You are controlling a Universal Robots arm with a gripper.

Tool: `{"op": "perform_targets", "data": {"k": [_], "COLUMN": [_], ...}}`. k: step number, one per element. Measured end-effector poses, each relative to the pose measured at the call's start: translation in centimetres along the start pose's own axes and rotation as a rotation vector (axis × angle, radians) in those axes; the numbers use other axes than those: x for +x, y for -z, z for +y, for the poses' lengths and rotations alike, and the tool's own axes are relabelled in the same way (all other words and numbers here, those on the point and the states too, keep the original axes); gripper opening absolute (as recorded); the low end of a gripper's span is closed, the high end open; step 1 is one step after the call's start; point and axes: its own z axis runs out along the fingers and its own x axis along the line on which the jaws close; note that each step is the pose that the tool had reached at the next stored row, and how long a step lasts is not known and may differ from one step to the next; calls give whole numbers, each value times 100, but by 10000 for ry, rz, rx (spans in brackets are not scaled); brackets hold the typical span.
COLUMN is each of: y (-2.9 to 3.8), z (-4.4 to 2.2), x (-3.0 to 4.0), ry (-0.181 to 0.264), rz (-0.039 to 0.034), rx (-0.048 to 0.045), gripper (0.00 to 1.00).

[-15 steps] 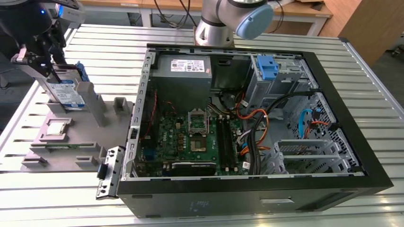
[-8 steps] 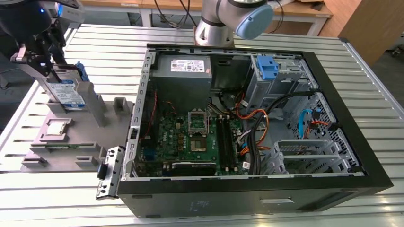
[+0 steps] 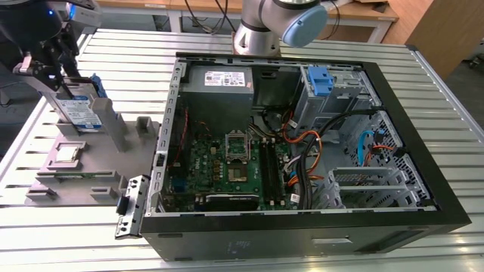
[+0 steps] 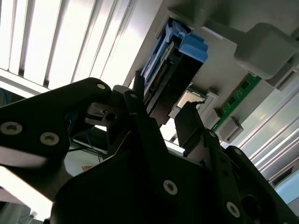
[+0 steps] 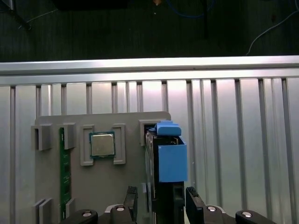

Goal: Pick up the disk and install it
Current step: 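Pick up the disk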

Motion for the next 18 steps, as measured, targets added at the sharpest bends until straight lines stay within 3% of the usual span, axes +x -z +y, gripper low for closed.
{"op": "perform_targets", "data": {"k": [18], "y": [-30], "z": [-1], "x": [-19], "ry": [-1], "rz": [-5], "rx": [4], "gripper": [53]}}
